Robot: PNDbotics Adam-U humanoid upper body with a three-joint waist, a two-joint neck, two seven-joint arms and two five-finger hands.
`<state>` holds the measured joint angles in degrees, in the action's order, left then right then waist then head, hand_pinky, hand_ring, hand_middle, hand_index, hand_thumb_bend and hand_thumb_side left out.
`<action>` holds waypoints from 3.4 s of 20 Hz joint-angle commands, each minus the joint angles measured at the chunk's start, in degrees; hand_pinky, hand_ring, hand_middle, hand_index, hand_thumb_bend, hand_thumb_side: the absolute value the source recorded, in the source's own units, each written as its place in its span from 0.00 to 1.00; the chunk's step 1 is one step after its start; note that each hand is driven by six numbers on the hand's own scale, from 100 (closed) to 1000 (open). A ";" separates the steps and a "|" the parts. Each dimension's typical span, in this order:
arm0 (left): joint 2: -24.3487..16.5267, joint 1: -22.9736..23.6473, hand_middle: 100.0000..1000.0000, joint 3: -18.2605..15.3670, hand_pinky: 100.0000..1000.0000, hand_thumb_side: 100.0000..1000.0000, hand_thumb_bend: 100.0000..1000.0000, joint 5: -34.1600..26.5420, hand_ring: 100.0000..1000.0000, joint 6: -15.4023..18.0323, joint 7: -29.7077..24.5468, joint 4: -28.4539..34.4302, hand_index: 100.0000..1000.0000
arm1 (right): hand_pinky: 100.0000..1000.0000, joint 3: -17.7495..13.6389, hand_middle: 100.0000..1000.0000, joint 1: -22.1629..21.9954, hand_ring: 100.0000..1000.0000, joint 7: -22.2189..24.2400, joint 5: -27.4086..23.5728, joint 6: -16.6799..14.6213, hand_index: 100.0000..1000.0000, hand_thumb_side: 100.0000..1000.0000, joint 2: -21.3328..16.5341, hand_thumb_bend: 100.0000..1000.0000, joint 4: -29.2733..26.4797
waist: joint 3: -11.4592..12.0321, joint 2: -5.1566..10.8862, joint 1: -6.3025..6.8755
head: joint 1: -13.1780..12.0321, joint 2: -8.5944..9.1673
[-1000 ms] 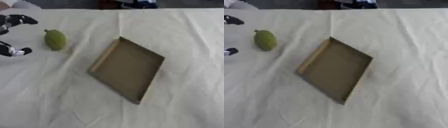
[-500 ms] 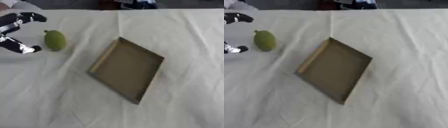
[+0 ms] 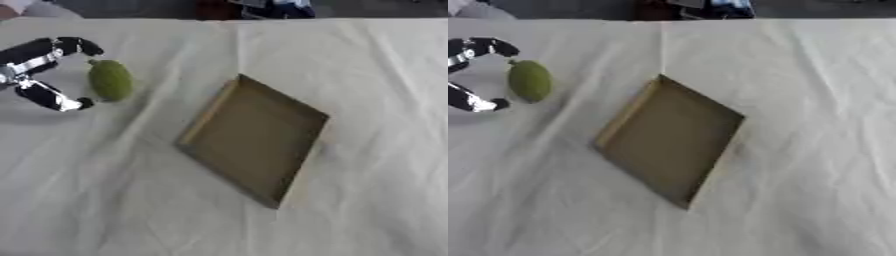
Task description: Pick up objects on the table and place them in the box.
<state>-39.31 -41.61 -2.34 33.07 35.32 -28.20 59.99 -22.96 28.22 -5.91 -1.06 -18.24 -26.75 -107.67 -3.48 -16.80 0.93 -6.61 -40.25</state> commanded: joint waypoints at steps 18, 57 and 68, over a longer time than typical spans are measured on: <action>4.45 -5.82 0.87 -3.63 0.98 0.00 0.50 15.50 0.89 2.03 3.09 -1.79 0.93 | 0.70 -0.56 0.59 0.60 0.60 0.57 -1.03 -0.04 0.73 0.21 -0.39 0.00 -0.39 | -0.58 0.28 -0.13 | -0.28 1.05; 5.37 -7.82 0.31 -6.43 0.26 0.00 0.42 34.08 0.25 -5.18 24.97 -8.29 0.45 | 0.71 -0.83 0.58 0.11 0.60 1.01 -1.97 0.04 0.73 0.22 0.31 0.00 -0.29 | -0.95 0.01 -0.31 | -0.58 2.05; 5.35 -7.60 0.32 -4.75 0.24 0.00 0.72 44.80 0.24 -2.11 42.37 -2.14 0.45 | 0.71 -0.85 0.58 -0.02 0.60 0.83 -1.95 0.13 0.73 0.21 0.32 0.00 -0.48 | -0.62 0.33 -0.39 | -0.38 1.64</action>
<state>-32.65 -48.27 -7.13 77.28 32.83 12.89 56.02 -23.32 27.71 -4.98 -2.69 -18.20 -25.25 -107.47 -4.19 -17.82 0.59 -6.98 -38.74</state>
